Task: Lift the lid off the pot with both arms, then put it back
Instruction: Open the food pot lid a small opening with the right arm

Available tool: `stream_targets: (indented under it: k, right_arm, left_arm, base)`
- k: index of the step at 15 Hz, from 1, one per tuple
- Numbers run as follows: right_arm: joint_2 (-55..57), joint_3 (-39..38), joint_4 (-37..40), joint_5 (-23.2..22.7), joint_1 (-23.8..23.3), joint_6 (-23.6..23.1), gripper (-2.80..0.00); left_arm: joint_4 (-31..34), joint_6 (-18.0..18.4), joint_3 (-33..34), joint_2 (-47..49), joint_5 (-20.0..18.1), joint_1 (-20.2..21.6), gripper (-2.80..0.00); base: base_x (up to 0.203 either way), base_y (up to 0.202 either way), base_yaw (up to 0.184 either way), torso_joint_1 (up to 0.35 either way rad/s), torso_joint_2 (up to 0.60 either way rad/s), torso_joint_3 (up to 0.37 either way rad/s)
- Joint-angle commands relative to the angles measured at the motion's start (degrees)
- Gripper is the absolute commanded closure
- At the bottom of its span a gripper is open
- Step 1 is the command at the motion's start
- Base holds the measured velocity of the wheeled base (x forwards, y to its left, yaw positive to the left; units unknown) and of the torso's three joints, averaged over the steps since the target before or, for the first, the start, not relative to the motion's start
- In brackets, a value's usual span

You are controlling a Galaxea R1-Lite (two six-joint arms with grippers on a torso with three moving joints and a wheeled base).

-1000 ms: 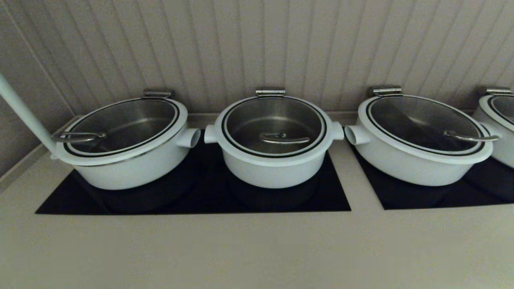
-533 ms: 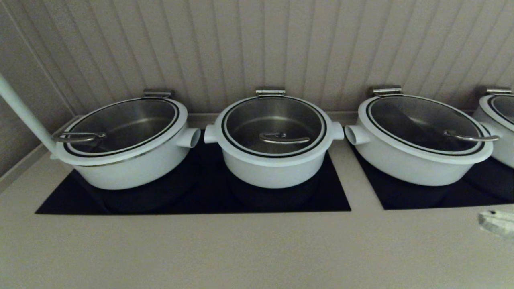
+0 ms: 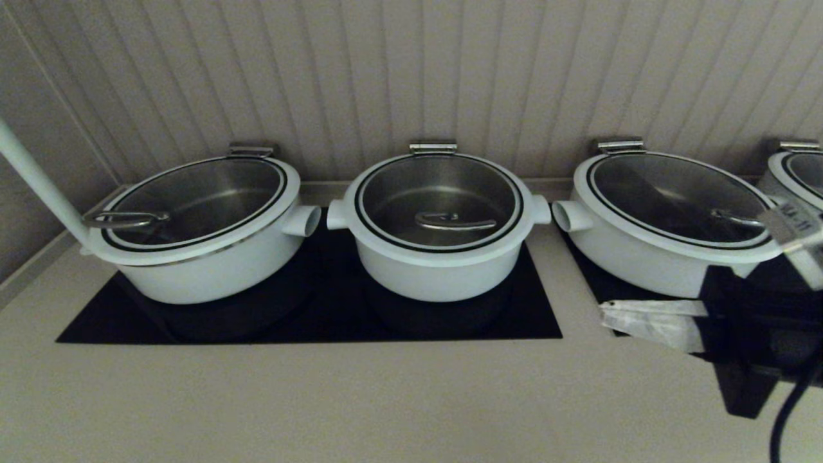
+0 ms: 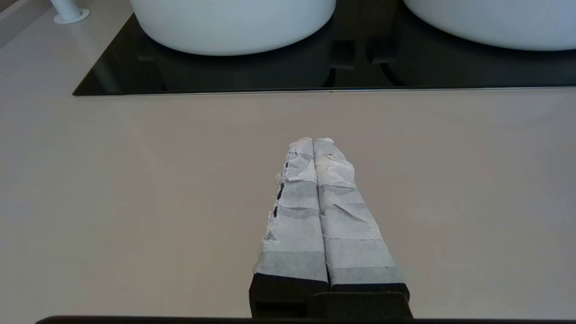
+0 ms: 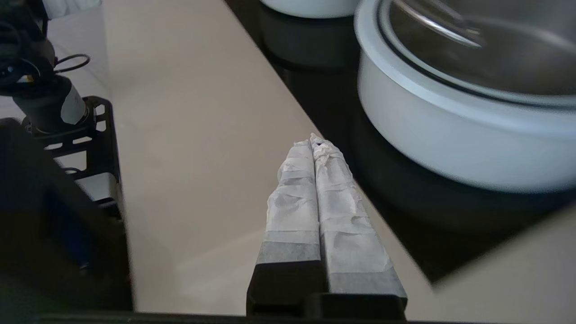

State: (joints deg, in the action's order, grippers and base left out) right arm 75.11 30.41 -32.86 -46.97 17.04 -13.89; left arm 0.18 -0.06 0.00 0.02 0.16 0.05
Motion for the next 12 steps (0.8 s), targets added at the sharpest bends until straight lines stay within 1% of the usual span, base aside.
stream_targets:
  k: [1, 3, 4, 5, 6, 8, 9, 12]
  right_arm:
    - [12.08, 1.00, -8.12, -0.16, 3.26, 0.07, 0.00]
    - [18.27, 2.87, -15.00, 0.50, 4.90, 0.15, 0.00]
    - [21.50, 4.55, -18.23, 1.61, 5.66, 0.16, 0.00]
    - [24.39, 6.73, -21.00, 3.32, 6.23, 0.17, 0.00]
    - [26.99, 9.49, -23.33, 5.96, 6.61, 0.17, 0.00]
    - [30.69, 14.07, -26.21, 12.38, 6.91, 0.15, 0.00]
    - [32.03, 15.87, -27.22, 14.40, 6.97, 0.17, 0.00]
    - [33.52, 19.03, -27.35, 17.74, 7.83, 0.72, 0.00]
  left_arm:
    - [-0.01, -0.03, 0.00, -0.01, 0.02, 0.04, 0.00]
    - [-0.01, -0.03, 0.00, -0.02, 0.02, 0.04, 0.00]
    - [-0.01, -0.03, 0.00, -0.02, 0.02, 0.04, 0.00]
    - [-0.01, -0.12, 0.00, 0.06, 0.02, 0.04, 0.00]
    - [-0.01, -0.07, 0.00, 0.02, 0.02, 0.04, 0.00]
    - [-0.01, -0.11, 0.00, 0.06, 0.02, 0.04, 0.00]
    - [-0.01, -0.10, 0.00, 0.06, 0.02, 0.04, 0.00]
    - [-0.01, -0.12, 0.00, 0.06, 0.02, 0.04, 0.00]
  base:
    - [0.000, 0.000, 0.000, 0.000, 0.00, 0.000]
    - [0.000, 0.000, 0.000, 0.000, 0.00, 0.000]
    - [0.000, 0.000, 0.000, 0.000, 0.00, 0.000]
    - [0.000, 0.000, 0.000, 0.000, 0.00, 0.000]
    - [0.000, 0.000, 0.000, 0.000, 0.00, 0.000]
    - [0.000, 0.000, 0.000, 0.000, 0.00, 0.000]
    - [0.000, 0.000, 0.000, 0.000, 0.00, 0.000]
    - [0.000, 0.000, 0.000, 0.000, 0.00, 0.000]
